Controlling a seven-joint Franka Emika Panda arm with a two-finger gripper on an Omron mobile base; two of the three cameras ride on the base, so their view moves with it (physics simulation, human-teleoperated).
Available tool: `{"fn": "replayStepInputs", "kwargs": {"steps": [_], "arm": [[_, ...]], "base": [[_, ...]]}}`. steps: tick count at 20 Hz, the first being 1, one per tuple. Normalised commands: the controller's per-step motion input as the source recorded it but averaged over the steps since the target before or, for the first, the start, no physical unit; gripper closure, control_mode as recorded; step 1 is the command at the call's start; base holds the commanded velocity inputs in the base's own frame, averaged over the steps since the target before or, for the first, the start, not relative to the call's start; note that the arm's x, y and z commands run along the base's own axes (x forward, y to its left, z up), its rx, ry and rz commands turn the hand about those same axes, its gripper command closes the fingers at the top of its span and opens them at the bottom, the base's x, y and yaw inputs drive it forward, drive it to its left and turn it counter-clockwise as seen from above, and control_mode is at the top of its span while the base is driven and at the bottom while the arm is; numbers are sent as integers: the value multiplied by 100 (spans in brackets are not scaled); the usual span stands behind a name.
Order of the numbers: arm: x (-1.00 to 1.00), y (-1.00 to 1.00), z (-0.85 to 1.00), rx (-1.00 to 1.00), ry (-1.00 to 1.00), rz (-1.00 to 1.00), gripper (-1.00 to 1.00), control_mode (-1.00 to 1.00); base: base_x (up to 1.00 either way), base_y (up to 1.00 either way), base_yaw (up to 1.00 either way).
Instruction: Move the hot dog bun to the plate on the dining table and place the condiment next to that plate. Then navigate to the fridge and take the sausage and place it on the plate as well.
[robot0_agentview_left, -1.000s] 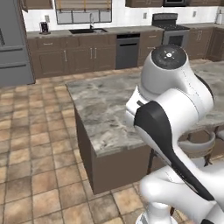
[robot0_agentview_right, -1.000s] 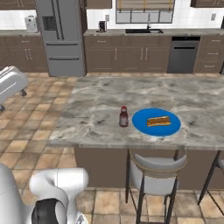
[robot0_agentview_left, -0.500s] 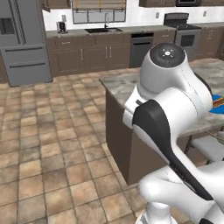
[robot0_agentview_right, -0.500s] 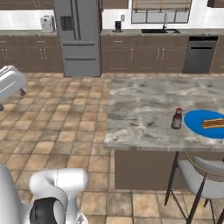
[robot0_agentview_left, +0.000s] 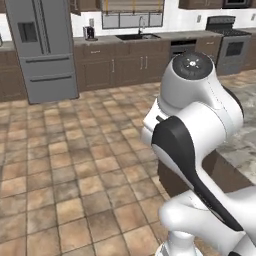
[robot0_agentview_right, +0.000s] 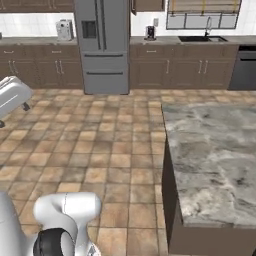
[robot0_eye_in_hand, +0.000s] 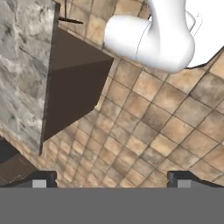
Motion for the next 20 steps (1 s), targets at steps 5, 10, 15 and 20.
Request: {"fn": "replayStepInputs", "kwargs": {"steps": [5,10,15,20], "arm": [[0,0,0,0,0,0,-100,100],[0,0,0,0,0,0,-100,100],[0,0,0,0,0,0,-100,100],[0,0,0,0,0,0,-100,100]], "base": [[100,100,0],[100,93,0],[100,71,0],[100,11,2]]}}
